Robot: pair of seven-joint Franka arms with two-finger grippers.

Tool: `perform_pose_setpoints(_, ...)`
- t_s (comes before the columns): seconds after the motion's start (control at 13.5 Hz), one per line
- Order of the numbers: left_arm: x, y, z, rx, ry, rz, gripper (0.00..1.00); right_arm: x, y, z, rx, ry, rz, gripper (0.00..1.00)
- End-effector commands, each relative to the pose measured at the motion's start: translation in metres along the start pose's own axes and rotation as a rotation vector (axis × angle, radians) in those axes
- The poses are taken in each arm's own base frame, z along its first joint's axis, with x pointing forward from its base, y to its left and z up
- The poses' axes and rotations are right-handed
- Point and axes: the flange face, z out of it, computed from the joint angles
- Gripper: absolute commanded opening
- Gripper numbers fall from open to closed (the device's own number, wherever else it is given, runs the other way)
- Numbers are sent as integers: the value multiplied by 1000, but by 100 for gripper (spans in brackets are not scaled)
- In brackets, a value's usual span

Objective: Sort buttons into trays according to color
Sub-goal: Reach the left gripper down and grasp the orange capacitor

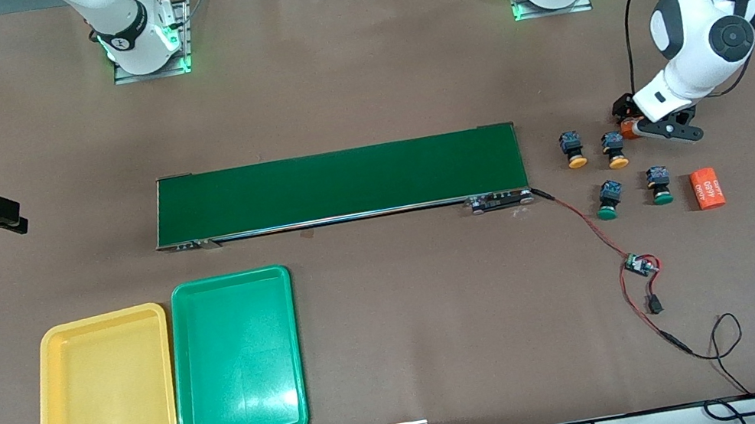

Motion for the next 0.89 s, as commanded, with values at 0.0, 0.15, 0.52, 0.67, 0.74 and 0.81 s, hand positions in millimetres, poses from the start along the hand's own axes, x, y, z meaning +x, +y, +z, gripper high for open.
perform_pose_setpoints(0.0, -5, -3, 6, 4, 8, 31, 52, -2, -1, -2, 15, 1, -13, 100)
perform_pose_setpoints(0.15, -6, -3, 3, -10, -23, 10, 43, -3, 0, -2, 16, -2, -11, 100)
perform_pose_setpoints(0.52, -5, -7, -6, -17, -36, 21, 15, -3, 3, -2, 16, -4, -6, 100)
perform_pose_setpoints(0.67, 16, 1, -37, -27, -79, 77, 12, -3, 4, -1, 16, -6, -2, 100)
perform_pose_setpoints(0.74, 27, -4, -61, -29, -107, 79, 12, -3, 4, -2, 16, -4, -2, 100)
perform_pose_setpoints(0.81, 47, -5, -89, -38, -147, 102, 11, -3, 4, -2, 16, -4, -2, 100)
